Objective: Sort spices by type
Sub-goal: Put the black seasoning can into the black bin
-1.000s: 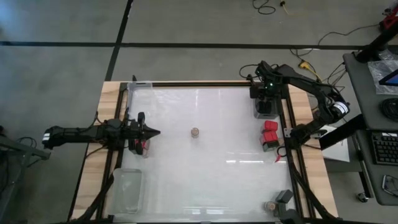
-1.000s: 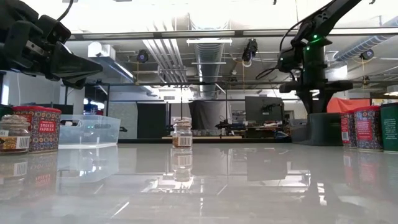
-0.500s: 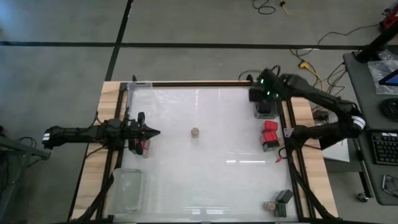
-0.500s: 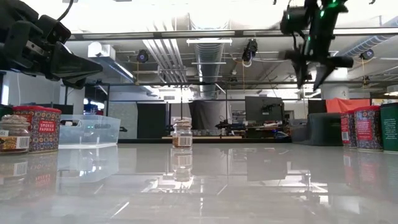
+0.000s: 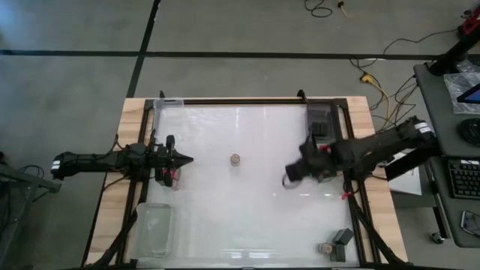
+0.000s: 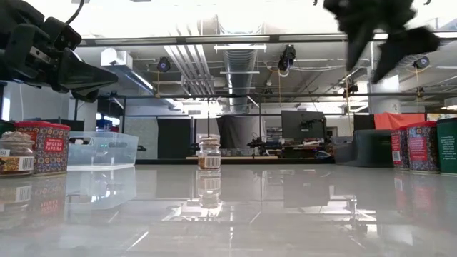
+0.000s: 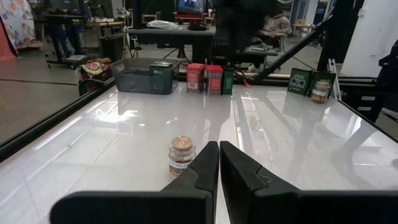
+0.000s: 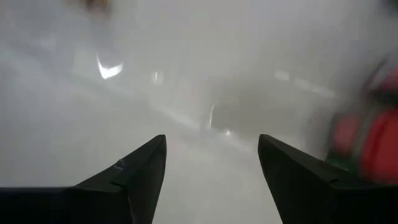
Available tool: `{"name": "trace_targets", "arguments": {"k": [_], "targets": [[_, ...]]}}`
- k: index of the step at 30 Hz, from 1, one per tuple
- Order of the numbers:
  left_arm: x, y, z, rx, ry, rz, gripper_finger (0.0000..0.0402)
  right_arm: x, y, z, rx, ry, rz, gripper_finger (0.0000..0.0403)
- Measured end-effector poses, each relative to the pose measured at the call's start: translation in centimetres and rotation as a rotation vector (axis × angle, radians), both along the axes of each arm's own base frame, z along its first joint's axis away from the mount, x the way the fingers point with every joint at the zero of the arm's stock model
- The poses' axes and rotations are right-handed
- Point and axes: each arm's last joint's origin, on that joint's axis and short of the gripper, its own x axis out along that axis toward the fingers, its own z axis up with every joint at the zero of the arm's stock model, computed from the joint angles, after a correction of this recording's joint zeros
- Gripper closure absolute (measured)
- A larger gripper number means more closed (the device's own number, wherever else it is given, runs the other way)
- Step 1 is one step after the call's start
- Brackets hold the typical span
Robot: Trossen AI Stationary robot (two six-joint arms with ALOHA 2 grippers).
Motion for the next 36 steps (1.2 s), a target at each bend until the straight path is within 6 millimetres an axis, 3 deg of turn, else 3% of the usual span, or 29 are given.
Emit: {"name": "trace_targets", "arguments": {"k": [6,11,24,32,36], "targets": [[0.0,0.0,0.0,0.000,0.000,0.000,0.0401,-0.5,5.7,-1.0,0.215,0.112,-0.036,0.0168],[0.0,0.0,0.0,0.000,0.000,0.000,0.0402,-0.8,9.5,-0.7,0.377,0.214,-0.119,0.0183],[0.0,0.0,0.0,0.000,0.000,0.000,0.0401,1.6,15.5,1.0,0.594,0.387,-0.238,0.0197],[0.0,0.0,0.0,0.000,0.000,0.000,0.0401,0.8,20.6,-1.4,0.645,0.631,-0.219,0.0167],[0.0,0.0,0.0,0.000,0.000,0.000,0.0401,0.1,21.7,-2.2,0.637,0.684,-0.206,0.0152]]}}
